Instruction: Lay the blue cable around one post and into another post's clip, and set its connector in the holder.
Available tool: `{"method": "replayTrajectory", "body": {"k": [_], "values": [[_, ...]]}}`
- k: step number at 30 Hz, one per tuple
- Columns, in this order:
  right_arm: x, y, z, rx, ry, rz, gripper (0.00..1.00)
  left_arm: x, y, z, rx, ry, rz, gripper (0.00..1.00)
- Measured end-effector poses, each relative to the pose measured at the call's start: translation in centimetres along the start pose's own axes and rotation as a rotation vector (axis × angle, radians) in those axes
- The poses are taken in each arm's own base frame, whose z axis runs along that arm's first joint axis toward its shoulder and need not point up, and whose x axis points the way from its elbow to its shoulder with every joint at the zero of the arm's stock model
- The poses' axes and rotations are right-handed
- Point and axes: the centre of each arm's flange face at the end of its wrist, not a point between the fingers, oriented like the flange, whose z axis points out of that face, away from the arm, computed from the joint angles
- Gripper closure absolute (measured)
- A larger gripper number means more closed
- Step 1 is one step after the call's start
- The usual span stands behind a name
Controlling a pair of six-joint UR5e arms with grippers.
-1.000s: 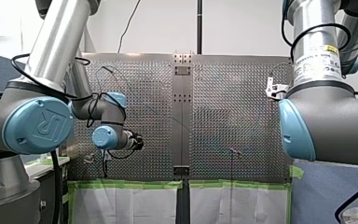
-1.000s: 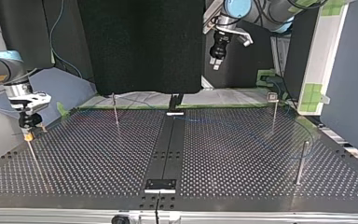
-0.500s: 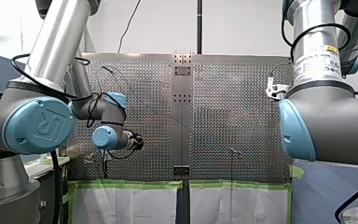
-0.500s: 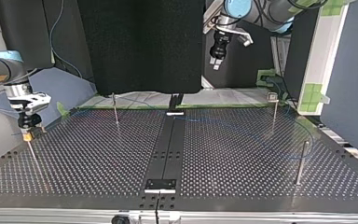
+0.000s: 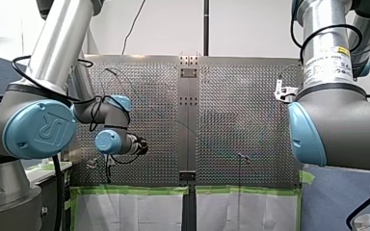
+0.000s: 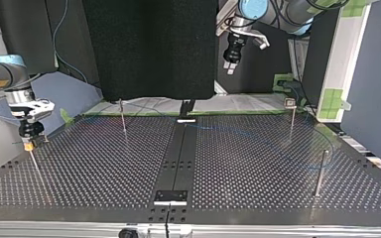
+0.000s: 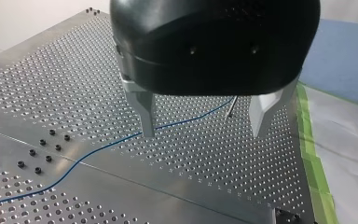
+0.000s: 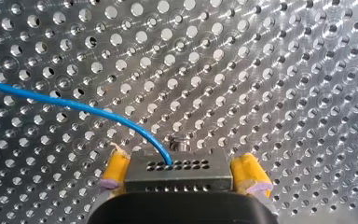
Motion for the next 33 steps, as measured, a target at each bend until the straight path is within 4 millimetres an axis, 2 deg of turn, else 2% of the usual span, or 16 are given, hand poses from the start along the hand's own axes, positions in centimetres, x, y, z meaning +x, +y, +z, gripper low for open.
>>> {"method": "replayTrajectory", "body": {"k": [33], "values": [[-0.04,0.38,-0.09,-0.042,-0.003,-0.002,0.00,0.03,0.01,-0.01,0.001,0.001,0.000,0.00]]}}
